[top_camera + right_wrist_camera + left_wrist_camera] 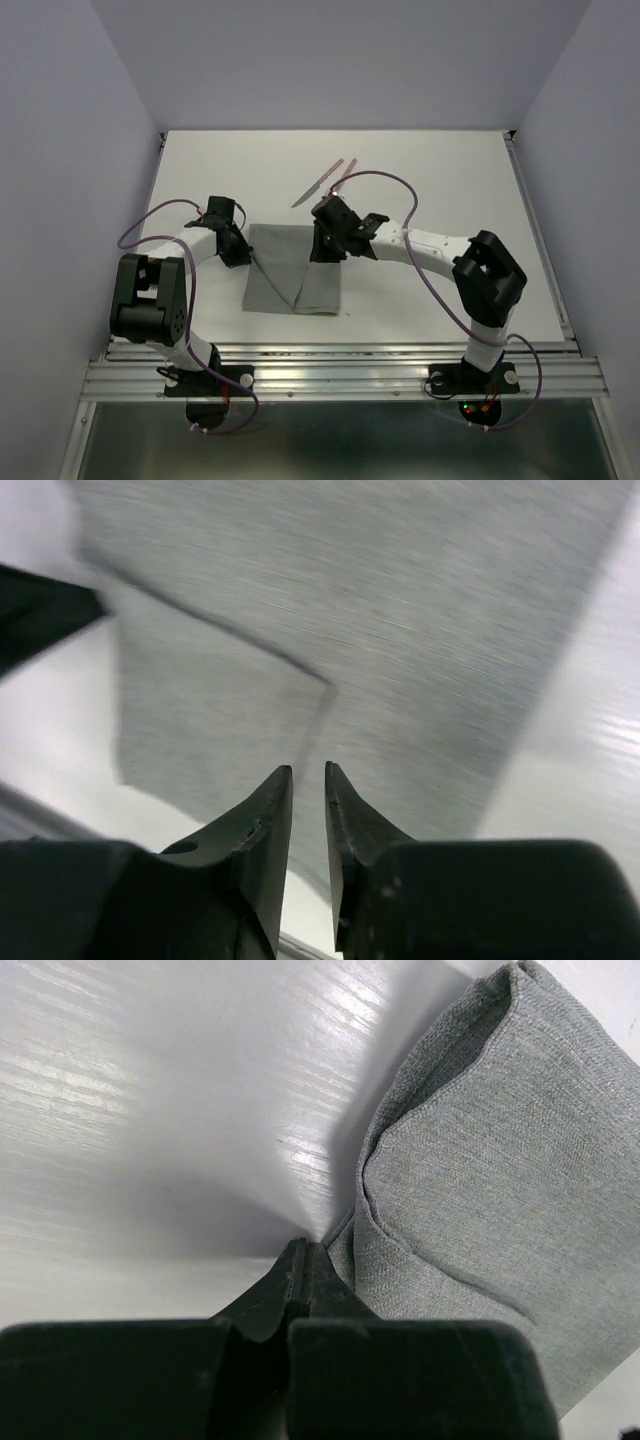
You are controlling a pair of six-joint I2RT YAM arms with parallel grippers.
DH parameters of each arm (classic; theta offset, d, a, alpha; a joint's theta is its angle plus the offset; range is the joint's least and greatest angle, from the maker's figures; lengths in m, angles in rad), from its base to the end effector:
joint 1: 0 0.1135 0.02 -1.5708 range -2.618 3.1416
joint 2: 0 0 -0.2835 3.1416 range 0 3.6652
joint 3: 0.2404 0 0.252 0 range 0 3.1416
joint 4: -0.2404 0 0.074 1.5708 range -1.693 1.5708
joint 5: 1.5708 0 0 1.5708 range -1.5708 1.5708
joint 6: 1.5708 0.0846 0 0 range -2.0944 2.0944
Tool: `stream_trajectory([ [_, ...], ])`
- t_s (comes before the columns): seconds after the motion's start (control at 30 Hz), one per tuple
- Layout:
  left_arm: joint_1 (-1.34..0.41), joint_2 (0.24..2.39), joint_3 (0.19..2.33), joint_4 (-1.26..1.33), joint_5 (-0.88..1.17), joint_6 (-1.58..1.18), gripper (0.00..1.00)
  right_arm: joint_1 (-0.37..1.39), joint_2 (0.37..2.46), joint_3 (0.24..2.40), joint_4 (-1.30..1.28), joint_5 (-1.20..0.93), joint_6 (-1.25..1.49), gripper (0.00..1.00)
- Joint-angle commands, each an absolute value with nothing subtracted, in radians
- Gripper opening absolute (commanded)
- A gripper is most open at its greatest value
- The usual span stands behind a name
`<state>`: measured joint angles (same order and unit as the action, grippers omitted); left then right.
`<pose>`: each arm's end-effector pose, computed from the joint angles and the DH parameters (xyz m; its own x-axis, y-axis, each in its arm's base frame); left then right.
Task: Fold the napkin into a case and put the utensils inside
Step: Smooth out the square-folded napkin at the center of the board.
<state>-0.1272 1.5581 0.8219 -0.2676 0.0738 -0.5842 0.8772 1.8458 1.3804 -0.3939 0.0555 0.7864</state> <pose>0.3197 -0.0472 0.1435 -0.7894 -0.4535 -0.4137 -0.3232 0.8800 -0.3481 0.2888 0.3400 0.2101 -0.8691 0.0601 -0.4910 -0.1833 0.8828 0.4325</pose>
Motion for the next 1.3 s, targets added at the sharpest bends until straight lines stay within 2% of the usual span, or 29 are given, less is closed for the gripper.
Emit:
stream_trajectory([
  [0.0, -0.123, 1.555, 0.795, -0.252, 0.084, -0.587, 0.00, 0.867, 1.772, 1.275, -0.365, 0.087, 0.836, 0.23],
  [0.37, -0.124, 1.562, 0.785, -0.236, 0.139, -0.586, 0.00, 0.867, 1.790, 1.102, -0.339, 0.123, 0.885, 0.20],
  [0.57, -0.136, 1.514, 0.750, -0.229, 0.182, -0.600, 0.00, 0.867, 1.735, 1.025, -0.412, 0.210, 0.907, 0.20],
  [0.8, -0.138, 1.437, 0.759, -0.261, 0.212, -0.580, 0.00, 0.779, 1.622, 0.920, -0.459, 0.271, 0.870, 0.20],
  [1.1, -0.138, 1.456, 0.779, -0.241, 0.250, -0.566, 0.00, 0.762, 1.548, 0.985, -0.448, 0.209, 0.778, 0.20],
  [1.27, -0.153, 1.471, 0.753, -0.221, 0.275, -0.565, 0.00, 0.772, 1.580, 1.057, -0.436, 0.178, 0.772, 0.20],
])
